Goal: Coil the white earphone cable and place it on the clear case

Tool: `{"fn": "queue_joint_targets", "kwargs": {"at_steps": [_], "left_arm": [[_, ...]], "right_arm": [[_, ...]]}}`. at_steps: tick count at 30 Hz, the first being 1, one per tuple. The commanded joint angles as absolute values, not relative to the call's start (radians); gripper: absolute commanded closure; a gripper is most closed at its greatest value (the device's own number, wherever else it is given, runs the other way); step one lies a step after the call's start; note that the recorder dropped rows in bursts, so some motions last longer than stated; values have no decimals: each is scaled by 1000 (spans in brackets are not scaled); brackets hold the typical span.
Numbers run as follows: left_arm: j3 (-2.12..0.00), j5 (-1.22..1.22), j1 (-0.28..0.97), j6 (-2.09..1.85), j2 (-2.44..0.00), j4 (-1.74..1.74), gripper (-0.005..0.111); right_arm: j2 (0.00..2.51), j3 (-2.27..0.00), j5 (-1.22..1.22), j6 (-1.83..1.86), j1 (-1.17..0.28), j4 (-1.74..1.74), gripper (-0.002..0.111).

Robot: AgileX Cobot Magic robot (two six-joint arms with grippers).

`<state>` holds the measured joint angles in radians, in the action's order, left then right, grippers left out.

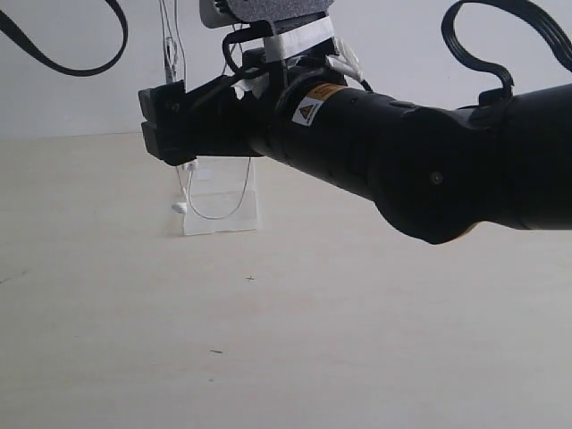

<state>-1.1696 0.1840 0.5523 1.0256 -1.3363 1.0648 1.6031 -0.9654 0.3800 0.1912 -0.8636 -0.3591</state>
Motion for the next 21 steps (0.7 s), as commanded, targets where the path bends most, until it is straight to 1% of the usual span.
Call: {"fn": "queue_joint_targets", "kwargs": {"at_steps": [1,9,14,21], "left_arm": [[-1175,193,558,1026,-1336,1066,107],[-1175,193,558,1026,-1336,1066,107],[-1175,189,558,1026,-1336,1066,107],[-1175,186,558,1023,-1336,1066,107]], "right_arm": [[1603,-972,389,190,-867,-360,19],[1603,-972,391,190,-867,-360,19],[1603,-972,398,182,-867,-360,23],[1603,-975,377,182,-867,-363,24]]}}
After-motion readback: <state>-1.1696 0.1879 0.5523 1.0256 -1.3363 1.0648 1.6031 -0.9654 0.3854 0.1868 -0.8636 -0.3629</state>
